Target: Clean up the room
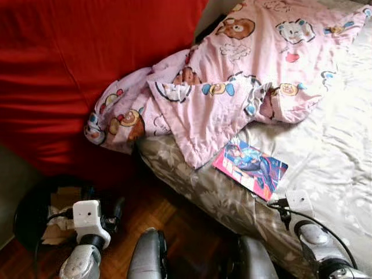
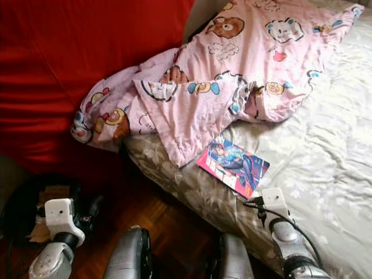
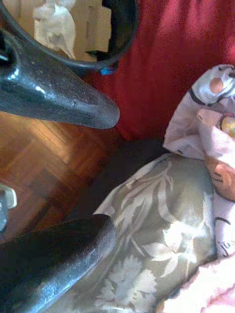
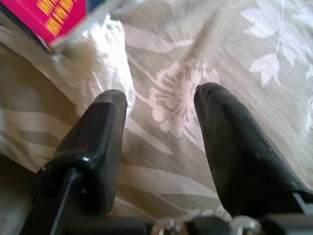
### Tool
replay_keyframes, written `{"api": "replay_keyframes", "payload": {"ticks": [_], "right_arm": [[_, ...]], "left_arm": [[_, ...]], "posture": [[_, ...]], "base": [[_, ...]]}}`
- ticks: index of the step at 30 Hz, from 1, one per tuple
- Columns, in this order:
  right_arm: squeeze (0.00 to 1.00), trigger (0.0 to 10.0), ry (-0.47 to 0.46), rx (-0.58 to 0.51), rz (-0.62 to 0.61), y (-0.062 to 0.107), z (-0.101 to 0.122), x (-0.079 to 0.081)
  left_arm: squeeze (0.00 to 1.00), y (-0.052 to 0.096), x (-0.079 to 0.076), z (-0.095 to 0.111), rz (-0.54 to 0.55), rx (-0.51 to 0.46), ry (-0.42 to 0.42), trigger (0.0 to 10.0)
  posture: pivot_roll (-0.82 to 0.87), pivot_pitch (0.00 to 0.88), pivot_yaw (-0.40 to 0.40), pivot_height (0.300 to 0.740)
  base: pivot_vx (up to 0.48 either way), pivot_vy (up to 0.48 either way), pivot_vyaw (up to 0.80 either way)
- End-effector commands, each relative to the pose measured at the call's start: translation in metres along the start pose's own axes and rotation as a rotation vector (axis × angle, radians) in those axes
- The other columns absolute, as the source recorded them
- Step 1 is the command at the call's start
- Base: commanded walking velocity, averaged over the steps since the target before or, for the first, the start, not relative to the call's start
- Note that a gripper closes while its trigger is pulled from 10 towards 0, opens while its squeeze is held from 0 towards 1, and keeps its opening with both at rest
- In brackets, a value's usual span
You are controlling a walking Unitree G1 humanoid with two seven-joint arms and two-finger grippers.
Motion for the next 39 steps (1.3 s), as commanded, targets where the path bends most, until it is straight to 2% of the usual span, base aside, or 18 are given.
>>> {"api": "replay_keyframes", "payload": {"ticks": [1, 6, 14, 24, 34, 35, 37, 39], "right_arm": [[0.0, 10.0, 0.01, 0.024, 0.003, 0.001, -0.005, -0.003], [0.0, 10.0, -0.009, 0.016, 0.032, 0.0, 0.001, 0.0], [0.0, 10.0, -0.047, -0.019, 0.121, -0.003, 0.014, 0.014], [0.0, 10.0, -0.001, 0.029, 0.143, -0.002, 0.008, 0.016], [0.0, 10.0, 0.003, 0.039, 0.205, -0.002, 0.005, 0.033], [0.0, 4.8, 0.006, 0.04, 0.21, -0.002, 0.004, 0.035], [0.0, 0.0, 0.012, 0.042, 0.218, -0.002, 0.003, 0.037], [0.0, 0.0, 0.014, 0.044, 0.219, -0.001, 0.002, 0.037]], "left_arm": [[0.0, 0.009, 0.009, -0.007, 0.018, 0.04, -0.006, 10.0], [0.0, 0.015, 0.014, -0.007, 0.019, 0.057, -0.014, 10.0], [0.0, 0.013, 0.016, -0.004, 0.017, 0.066, -0.019, 10.0], [0.0, 0.013, 0.017, -0.005, 0.016, 0.077, -0.017, 10.0], [0.0, 0.013, 0.019, -0.004, 0.011, 0.08, -0.022, 10.0], [0.0, 0.012, 0.019, -0.004, 0.011, 0.08, -0.023, 10.0], [0.0, 0.012, 0.019, -0.004, 0.009, 0.082, -0.025, 10.0], [0.0, 0.013, 0.019, -0.004, 0.01, 0.083, -0.026, 10.0]], "posture": [[0.16, 0.325, 0.058, 0.626], [0.18, 0.329, 0.063, 0.626], [0.18, 0.319, 0.064, 0.626], [0.19, 0.316, 0.062, 0.626], [0.21, 0.305, 0.069, 0.626], [0.21, 0.304, 0.07, 0.626], [0.21, 0.303, 0.07, 0.626], [0.21, 0.303, 0.071, 0.626]], "base": [[0.0, 0.0, 0.0], [0.0, 0.0, 0.0], [0.0, 0.0, 0.0], [0.0, 0.0, 0.0], [0.0, 0.0, 0.0], [0.0, 0.0, 0.0], [0.0, 0.0, 0.0], [0.0, 0.0, 0.0]]}}
Point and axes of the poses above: a point about 5 cm out from each wrist's last joint towards the gripper, its own y axis pointing back from the gripper into the wrist, its own z axis along the axis of the wrist's last joint, x = y × z, the point moved 3 cm from there along -y, pointing out of the wrist towards the gripper, and after that the axes turned 15 degrees about -y, right-handed, at the moved point
